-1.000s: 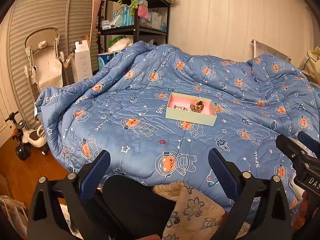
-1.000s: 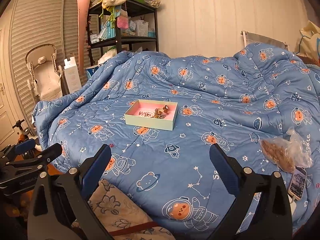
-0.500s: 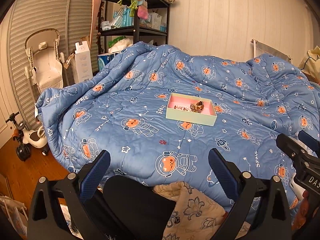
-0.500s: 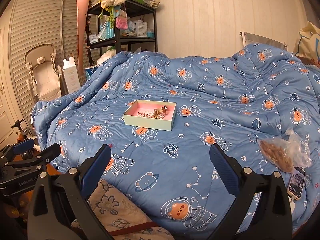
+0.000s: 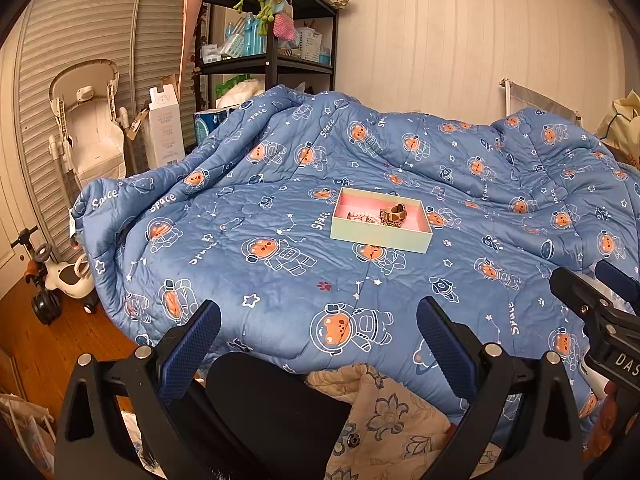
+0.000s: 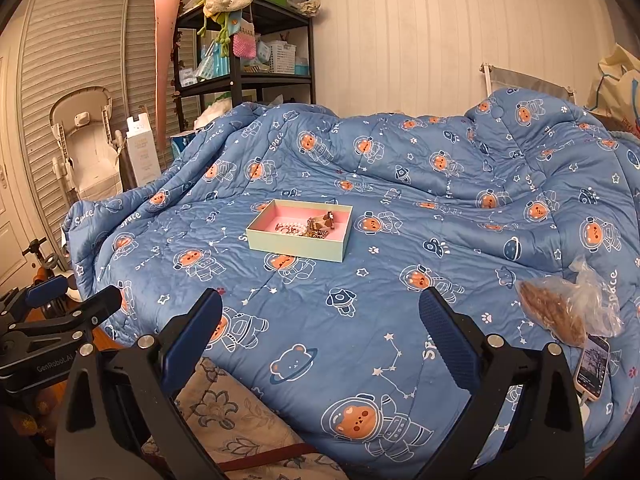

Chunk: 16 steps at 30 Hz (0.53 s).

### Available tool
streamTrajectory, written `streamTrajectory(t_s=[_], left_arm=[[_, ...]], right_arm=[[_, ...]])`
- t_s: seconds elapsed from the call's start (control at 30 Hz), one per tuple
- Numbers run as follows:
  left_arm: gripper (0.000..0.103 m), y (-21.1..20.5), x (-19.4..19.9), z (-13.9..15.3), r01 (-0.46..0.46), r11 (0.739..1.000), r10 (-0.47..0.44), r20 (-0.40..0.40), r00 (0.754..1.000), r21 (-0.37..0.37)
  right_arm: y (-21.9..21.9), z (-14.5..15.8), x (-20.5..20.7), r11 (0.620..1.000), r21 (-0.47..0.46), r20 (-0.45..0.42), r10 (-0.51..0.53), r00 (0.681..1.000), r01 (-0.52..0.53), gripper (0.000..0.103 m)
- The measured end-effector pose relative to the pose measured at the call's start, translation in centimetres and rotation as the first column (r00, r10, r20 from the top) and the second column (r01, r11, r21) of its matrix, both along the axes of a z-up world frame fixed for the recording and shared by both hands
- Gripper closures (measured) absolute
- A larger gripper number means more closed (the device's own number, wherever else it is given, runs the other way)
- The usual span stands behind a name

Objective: Organize jewelry

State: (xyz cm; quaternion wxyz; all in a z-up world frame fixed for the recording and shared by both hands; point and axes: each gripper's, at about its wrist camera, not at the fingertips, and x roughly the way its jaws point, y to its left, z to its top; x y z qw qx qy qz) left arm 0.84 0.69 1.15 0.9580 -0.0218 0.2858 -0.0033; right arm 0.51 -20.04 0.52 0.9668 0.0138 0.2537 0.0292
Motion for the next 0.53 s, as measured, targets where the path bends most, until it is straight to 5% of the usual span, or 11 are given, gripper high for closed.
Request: streamTrajectory(t_s=[0.53], left_arm=[[0.007,-0.12,-0.01,-0.11,0.015,1.0,-0.015,0.004,1.0,0.008]], right_arm=[[0.04,0.03,-0.1,1.0,-0.002,-0.001,-0.001,1.0,0.001,0.006]])
